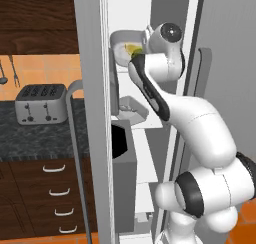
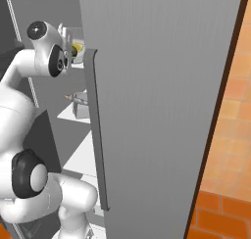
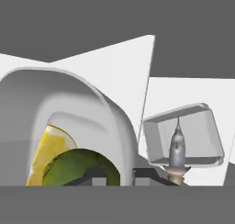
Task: Take the meat container that has the fish and place it on the second highest rack of the freezer. Then take the vegetable container that has the lemon wedge and lime and place it on the highest rack of the freezer.
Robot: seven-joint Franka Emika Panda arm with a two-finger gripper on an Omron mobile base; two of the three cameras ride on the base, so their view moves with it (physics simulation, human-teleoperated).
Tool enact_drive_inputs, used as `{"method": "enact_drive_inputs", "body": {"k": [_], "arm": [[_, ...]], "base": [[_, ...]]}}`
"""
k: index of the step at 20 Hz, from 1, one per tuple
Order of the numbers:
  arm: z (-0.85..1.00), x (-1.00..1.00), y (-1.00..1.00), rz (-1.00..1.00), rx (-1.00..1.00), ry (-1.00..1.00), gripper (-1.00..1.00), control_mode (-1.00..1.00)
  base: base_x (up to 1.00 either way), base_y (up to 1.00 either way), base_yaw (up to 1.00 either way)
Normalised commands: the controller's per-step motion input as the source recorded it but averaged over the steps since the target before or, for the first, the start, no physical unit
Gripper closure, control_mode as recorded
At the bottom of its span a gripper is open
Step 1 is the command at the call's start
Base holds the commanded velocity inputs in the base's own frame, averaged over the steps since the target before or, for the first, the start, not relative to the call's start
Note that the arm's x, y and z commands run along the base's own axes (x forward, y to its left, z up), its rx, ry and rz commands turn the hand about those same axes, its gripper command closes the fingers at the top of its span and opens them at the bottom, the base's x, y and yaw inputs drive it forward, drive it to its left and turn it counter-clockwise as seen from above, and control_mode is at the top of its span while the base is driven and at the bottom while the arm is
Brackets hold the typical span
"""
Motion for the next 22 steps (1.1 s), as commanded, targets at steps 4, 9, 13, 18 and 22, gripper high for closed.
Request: {"method": "enact_drive_inputs", "body": {"k": [4, 9, 13, 18, 22], "arm": [[-0.25, 0.71, 0.0, -0.06, -0.07, 0.0, 1.0, -1.0], [-0.24, 0.64, 0.0, -0.06, -0.03, 0.0, 1.0, -1.0], [-0.2, 0.65, 0.0, -0.03, 0.0, 0.0, 1.0, -1.0], [0.0, 0.02, -0.09, -0.03, 0.0, -0.1, -1.0, -1.0], [0.17, -0.47, -0.19, -0.09, 0.0, -0.18, -1.0, -1.0]], "base": [[0.0, 0.0, 0.0], [0.0, 0.0, 0.0], [0.0, 0.0, 0.0], [0.0, 0.0, 0.0], [0.0, 0.0, 0.0]]}}
